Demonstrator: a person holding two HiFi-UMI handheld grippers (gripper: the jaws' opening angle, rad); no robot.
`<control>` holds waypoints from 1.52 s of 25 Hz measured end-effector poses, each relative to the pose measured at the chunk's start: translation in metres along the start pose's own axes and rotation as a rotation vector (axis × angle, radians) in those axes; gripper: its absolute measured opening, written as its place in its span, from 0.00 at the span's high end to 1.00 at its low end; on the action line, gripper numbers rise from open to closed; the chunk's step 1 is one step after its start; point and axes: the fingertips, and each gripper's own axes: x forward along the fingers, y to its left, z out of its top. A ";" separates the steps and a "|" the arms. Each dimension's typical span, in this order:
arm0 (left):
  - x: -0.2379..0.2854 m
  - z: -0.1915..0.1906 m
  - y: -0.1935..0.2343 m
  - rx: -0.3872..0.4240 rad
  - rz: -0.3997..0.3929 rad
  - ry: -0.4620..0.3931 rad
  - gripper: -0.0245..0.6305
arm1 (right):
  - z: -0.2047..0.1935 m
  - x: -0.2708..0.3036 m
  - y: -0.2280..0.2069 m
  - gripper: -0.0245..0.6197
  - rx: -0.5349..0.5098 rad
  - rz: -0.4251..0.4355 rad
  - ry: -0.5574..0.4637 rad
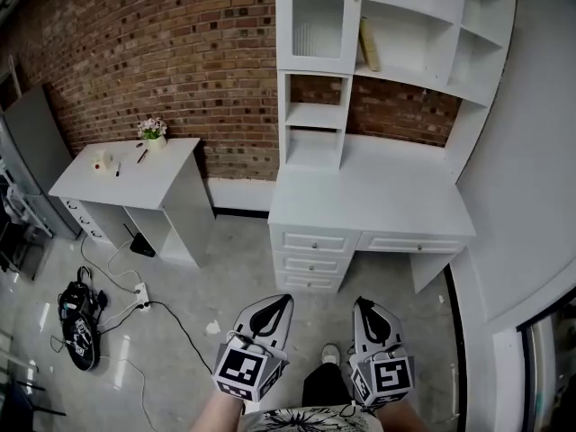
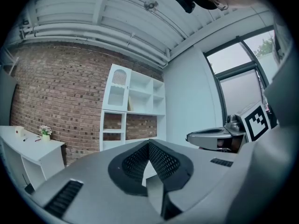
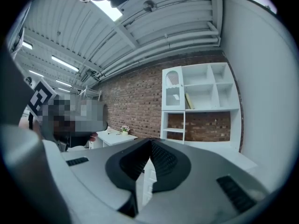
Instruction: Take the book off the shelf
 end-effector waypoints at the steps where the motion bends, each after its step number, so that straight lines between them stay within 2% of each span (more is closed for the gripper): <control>1: 0.011 -0.001 0.006 0.000 0.014 0.002 0.95 | -0.002 0.012 -0.006 0.95 0.002 0.013 -0.001; 6: 0.075 0.002 0.035 0.001 0.063 0.033 0.95 | 0.009 0.072 -0.053 0.95 0.017 0.042 -0.025; 13: 0.188 0.011 0.053 -0.026 0.133 0.058 0.95 | 0.022 0.151 -0.155 0.95 0.033 0.075 -0.052; 15: 0.221 0.021 0.056 -0.033 0.147 0.050 0.95 | 0.026 0.173 -0.182 0.95 0.036 0.085 -0.053; 18: 0.263 0.038 0.059 0.005 0.177 0.010 0.95 | 0.029 0.200 -0.217 0.95 0.044 0.100 -0.051; 20: 0.284 0.039 0.061 0.013 0.193 0.023 0.95 | 0.027 0.215 -0.236 0.95 0.065 0.102 -0.047; 25: 0.327 0.027 0.078 -0.031 0.196 0.054 0.95 | 0.013 0.253 -0.259 0.95 0.096 0.104 -0.030; 30: 0.381 0.030 0.112 -0.039 0.154 0.035 0.95 | 0.010 0.300 -0.284 0.95 0.074 0.047 -0.020; 38: 0.478 0.053 0.181 -0.026 0.013 -0.006 0.95 | 0.040 0.402 -0.323 0.95 0.021 -0.093 -0.036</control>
